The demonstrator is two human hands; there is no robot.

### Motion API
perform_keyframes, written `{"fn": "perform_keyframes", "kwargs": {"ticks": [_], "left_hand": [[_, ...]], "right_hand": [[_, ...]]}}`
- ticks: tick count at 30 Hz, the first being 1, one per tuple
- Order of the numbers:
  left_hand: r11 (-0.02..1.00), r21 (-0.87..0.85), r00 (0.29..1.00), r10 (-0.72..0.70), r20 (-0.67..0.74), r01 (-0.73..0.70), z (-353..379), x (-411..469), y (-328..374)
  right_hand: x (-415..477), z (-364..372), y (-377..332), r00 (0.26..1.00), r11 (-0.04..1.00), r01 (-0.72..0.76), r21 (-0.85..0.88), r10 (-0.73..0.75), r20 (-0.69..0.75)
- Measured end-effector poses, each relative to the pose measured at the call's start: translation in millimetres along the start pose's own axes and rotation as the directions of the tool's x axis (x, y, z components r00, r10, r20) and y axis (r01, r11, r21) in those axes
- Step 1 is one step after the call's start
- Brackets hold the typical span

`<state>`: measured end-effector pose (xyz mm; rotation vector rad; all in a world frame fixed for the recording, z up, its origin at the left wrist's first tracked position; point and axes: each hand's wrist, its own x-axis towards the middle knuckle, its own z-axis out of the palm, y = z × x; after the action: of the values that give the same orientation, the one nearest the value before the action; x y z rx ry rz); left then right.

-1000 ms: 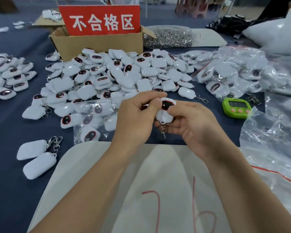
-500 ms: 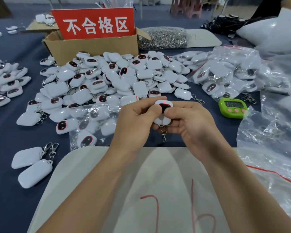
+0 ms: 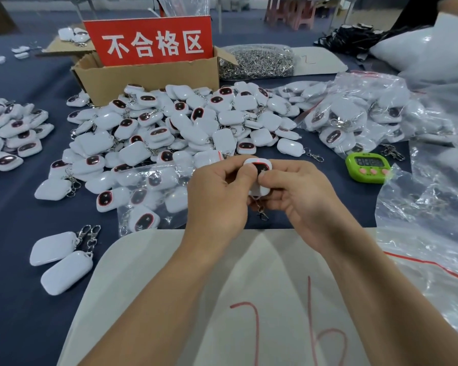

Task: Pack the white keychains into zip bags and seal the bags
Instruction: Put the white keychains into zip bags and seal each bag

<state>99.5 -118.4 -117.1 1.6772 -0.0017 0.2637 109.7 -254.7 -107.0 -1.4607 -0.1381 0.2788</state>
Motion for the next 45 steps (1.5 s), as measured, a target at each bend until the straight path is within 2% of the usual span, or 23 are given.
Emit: {"fn": "perform_keyframes", "kwargs": {"ticks": [3,9,11,16,19,22,25,29,31,33,35,38,42,45], "left_hand": [[1.0,-0.02,0.999,-0.024,0.021,0.024,0.3,0.9,1.2],[0.998,-0.014,0.998,-0.058,0.034,0.058,2.4,-1.2,4.5],[0.999,-0.01,0.998,-0.052,0.032,0.053,3.3,-1.7,5.7],[0.991,-0.123,0.998,-0.044,0.054,0.05,4.6,-5.1,13.4],[0.995,-0.1,0.999,-0.013,0.04,0.017,3.8,-5.2,13.0],[0.999,0.025,1.0,0.024,-0.018,-0.024,2.2,-5.4,8.5],[0.967,0.233,0.982,0.136,-0.131,-0.103,1.3,-9.2,6.1],[0.818,0.557,0.919,0.319,-0.231,-0.144,0.3,-13.5,5.0],[0.751,0.652,0.911,0.334,-0.241,-0.103,1.3,-15.1,3.1],[0.719,0.688,0.92,0.33,-0.213,-0.099,3.4,-15.7,-0.6],[0.736,0.647,0.904,0.393,-0.169,-0.199,3.6,-14.4,-3.9],[0.76,0.562,0.866,0.478,-0.144,-0.326,2.1,-13.4,-3.9],[0.861,0.444,0.918,0.356,-0.175,-0.249,0.3,-12.7,-3.4],[0.897,0.393,0.945,0.283,-0.163,-0.201,-1.1,-11.0,-2.9]], "right_hand": [[-2.4,-0.6,1.1,0.999,0.998,0.035,-0.053,-0.034,0.01],[-2.7,2.5,1.4,0.999,0.997,0.006,-0.074,-0.01,-0.053],[-2.7,2.6,1.3,0.997,0.996,0.011,-0.092,-0.018,-0.076],[-1.2,2.3,0.3,0.994,0.989,0.018,-0.15,-0.034,-0.104],[-1.1,2.2,0.6,0.995,0.989,0.019,-0.148,-0.034,-0.098],[-0.9,5.0,1.9,0.992,0.991,0.015,-0.134,-0.032,-0.121],[0.2,9.9,4.1,0.976,0.988,0.017,-0.154,-0.049,-0.211],[-0.3,10.1,3.6,0.929,0.979,0.084,-0.187,-0.145,-0.341],[-0.5,8.6,2.4,0.893,0.97,0.119,-0.21,-0.197,-0.404],[0.7,7.7,2.4,0.84,0.94,0.151,-0.306,-0.285,-0.462],[0.3,9.1,2.2,0.793,0.895,0.186,-0.405,-0.381,-0.476],[-0.7,10.4,1.8,0.755,0.858,0.243,-0.453,-0.461,-0.467],[0.1,10.9,2.7,0.739,0.836,0.259,-0.483,-0.494,-0.458],[-1.2,10.9,3.0,0.742,0.814,0.28,-0.509,-0.52,-0.424]]}}
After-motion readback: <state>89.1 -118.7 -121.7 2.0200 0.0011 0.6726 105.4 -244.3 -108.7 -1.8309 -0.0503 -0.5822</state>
